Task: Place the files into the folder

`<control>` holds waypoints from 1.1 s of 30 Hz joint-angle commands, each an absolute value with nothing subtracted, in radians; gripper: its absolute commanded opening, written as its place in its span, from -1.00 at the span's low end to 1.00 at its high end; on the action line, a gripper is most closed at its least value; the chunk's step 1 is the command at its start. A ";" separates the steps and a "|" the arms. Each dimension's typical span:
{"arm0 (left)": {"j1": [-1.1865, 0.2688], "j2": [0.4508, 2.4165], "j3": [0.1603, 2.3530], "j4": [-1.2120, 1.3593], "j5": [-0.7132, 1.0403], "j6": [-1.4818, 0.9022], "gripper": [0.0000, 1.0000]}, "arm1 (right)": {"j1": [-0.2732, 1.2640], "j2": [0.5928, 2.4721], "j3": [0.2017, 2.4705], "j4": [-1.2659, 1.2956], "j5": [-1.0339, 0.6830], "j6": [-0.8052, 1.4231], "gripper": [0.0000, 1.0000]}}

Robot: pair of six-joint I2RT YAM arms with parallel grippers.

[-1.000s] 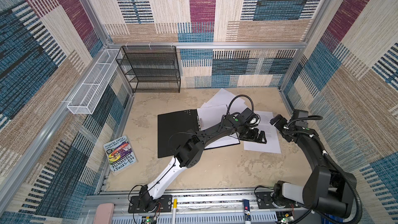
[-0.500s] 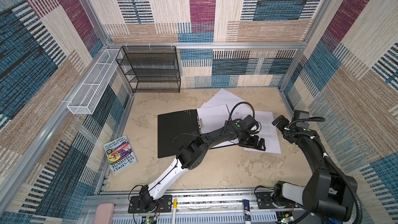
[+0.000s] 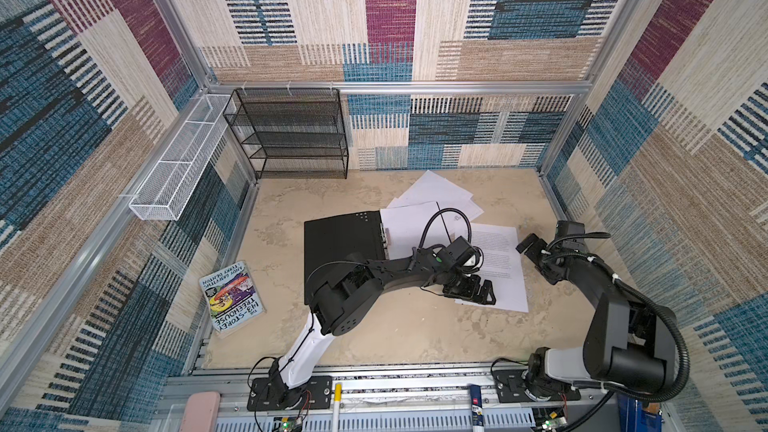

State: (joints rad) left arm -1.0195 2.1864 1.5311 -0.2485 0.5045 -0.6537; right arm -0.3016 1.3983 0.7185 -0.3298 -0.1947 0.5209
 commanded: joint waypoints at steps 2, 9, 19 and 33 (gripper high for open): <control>-1.018 2.174 1.439 -0.449 0.410 -0.698 0.98 | -0.301 1.431 0.671 -0.219 -0.344 0.491 0.99; -1.016 2.134 1.378 -0.451 0.401 -0.687 0.97 | -0.301 1.494 0.633 -0.174 -0.456 0.465 0.99; -1.008 2.143 1.386 -0.454 0.408 -0.678 0.97 | -0.294 1.545 0.574 -0.154 -0.556 0.454 0.99; -1.006 2.154 1.392 -0.443 0.416 -0.690 0.96 | -0.284 1.433 0.525 -0.225 -0.692 0.487 0.99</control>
State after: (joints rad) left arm -1.0073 2.1201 1.4109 -0.2066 0.5335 -0.6621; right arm -0.2871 1.4494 0.5457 -0.0406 -0.6743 0.4492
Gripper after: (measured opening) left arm 0.980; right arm 0.995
